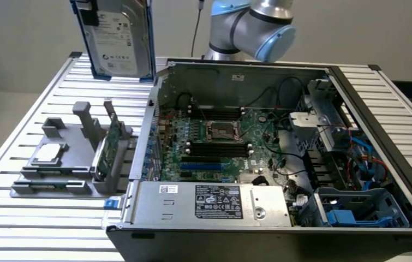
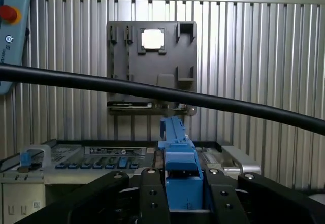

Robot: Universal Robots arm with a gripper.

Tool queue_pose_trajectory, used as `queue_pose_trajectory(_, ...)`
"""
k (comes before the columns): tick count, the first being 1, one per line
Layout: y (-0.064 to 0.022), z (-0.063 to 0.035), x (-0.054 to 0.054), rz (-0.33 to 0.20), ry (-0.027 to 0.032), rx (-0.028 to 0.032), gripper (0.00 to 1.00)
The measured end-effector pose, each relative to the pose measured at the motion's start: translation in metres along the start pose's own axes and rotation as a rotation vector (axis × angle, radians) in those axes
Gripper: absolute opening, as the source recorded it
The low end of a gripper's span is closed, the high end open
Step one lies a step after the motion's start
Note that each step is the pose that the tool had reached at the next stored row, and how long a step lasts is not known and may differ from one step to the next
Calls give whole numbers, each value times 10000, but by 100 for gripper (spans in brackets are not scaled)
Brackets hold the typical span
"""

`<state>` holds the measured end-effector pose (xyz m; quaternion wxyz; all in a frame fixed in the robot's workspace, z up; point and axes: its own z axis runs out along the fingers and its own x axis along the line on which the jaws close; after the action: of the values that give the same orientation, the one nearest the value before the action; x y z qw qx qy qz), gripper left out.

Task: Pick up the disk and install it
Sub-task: 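Pick up the disk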

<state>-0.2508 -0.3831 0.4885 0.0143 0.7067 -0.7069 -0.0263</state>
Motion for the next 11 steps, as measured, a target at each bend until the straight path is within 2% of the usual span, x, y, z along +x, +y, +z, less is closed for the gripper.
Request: queue_pose_trajectory(11, -501, -32, 114, 2, 0, -100, 33)
